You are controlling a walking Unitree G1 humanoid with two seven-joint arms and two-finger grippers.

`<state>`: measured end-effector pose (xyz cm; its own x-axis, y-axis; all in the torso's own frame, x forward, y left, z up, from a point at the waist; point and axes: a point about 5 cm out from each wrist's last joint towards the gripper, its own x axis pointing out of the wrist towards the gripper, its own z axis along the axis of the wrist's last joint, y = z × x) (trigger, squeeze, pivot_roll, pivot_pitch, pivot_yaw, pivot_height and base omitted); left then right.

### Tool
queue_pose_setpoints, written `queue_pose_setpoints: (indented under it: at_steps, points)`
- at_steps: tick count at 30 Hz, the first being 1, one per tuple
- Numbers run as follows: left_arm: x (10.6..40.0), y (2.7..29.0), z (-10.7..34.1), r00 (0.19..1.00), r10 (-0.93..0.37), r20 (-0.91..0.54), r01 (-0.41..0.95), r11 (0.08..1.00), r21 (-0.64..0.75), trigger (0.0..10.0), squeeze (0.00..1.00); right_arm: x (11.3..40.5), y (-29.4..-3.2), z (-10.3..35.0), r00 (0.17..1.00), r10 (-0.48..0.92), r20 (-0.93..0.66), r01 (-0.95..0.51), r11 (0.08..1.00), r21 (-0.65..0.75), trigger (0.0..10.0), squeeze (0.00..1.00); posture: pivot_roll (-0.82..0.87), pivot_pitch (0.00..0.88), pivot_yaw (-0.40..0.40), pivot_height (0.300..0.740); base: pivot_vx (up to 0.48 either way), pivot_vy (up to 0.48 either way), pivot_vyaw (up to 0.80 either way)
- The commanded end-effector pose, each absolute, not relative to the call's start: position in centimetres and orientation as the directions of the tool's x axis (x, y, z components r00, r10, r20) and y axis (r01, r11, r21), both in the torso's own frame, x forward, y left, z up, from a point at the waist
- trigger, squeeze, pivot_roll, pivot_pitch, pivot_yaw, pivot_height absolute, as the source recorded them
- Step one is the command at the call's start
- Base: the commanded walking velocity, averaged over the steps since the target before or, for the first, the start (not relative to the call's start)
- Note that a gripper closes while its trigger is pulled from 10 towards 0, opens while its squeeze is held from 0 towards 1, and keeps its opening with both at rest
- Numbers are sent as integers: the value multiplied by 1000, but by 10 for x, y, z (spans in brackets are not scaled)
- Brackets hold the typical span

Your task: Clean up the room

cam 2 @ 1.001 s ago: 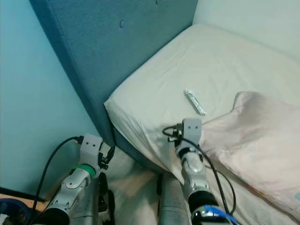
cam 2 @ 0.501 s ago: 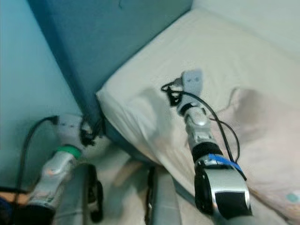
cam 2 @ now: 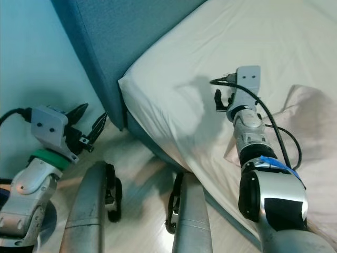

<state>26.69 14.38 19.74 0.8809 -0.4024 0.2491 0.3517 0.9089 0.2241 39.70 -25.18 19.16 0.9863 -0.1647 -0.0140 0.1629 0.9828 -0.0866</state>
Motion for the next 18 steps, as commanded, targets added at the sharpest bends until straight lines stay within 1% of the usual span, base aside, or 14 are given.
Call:
queue_pose_setpoints:
  at_steps: [1, 2, 3, 6, 7, 9, 10, 11, 13, 16, 17, 18]
  points:
    - [260, 137, 197, 867, -445, 222, 400, 889, 220, 10000, 0, 391, -266, 183, 974, -222, -51, 218, 972, -83, 10000, 1000, 321, 514, -21, 615, 0, 0, 0]
    - [258, 134, 200, 856, -469, 220, 426, 879, 216, 10000, 0, 389, -272, 184, 969, -243, -45, 239, 967, -87, 10000, 1000, 323, 517, -13, 615, 0, 0, 0]
    - [258, 134, 200, 856, -469, 220, 426, 879, 216, 10000, 0, 389, -272, 184, 969, -243, -45, 239, 967, -87, 10000, 1000, 323, 517, -13, 615, 0, 0, 0]
    - [252, 124, 202, 818, -544, 188, 511, 836, 198, 10000, 0, 384, -285, 185, 956, -293, -35, 288, 952, -102, 10000, 1000, 323, 513, 2, 615, 0, 0, 0]
    - [252, 124, 202, 818, -544, 188, 511, 836, 198, 10000, 0, 384, -285, 185, 956, -293, -35, 288, 952, -102, 10000, 1000, 323, 513, 2, 615, 0, 0, 0]
    - [247, 117, 200, 786, -596, 161, 566, 800, 200, 10000, 0, 381, -294, 185, 945, -326, -32, 321, 941, -104, 10000, 1000, 323, 511, 10, 615, 0, 0, 0]
    - [247, 117, 200, 786, -596, 161, 566, 800, 200, 10000, 0, 381, -294, 185, 945, -326, -32, 321, 941, -104, 10000, 1000, 323, 511, 10, 615, 0, 0, 0]
    - [244, 112, 199, 763, -630, 145, 601, 774, 202, 10000, 0, 378, -301, 185, 936, -351, -34, 346, 933, -96, 10000, 1000, 320, 511, 16, 615, 0, 0, 0]
    - [244, 112, 199, 763, -630, 145, 601, 774, 202, 10000, 0, 378, -301, 185, 936, -351, -34, 346, 933, -96, 10000, 1000, 320, 511, 16, 615, 0, 0, 0]
    - [234, 98, 198, 699, -707, 107, 682, 704, 197, 10000, 0, 368, -318, 179, 907, -416, -62, 412, 909, -59, 10000, 1000, 322, 504, 26, 615, 0, 0, 0]
    - [231, 94, 197, 678, -729, 97, 703, 681, 202, 10000, 0, 364, -323, 174, 899, -430, -80, 429, 903, -25, 10000, 831, 325, 502, 29, 615, 0, 0, 0]
    - [228, 90, 196, 657, -749, 86, 722, 658, 216, 10000, 0, 360, -329, 168, 890, -443, -103, 449, 893, 36, 10000, 0, 330, 500, 34, 615, 0, 0, 0]
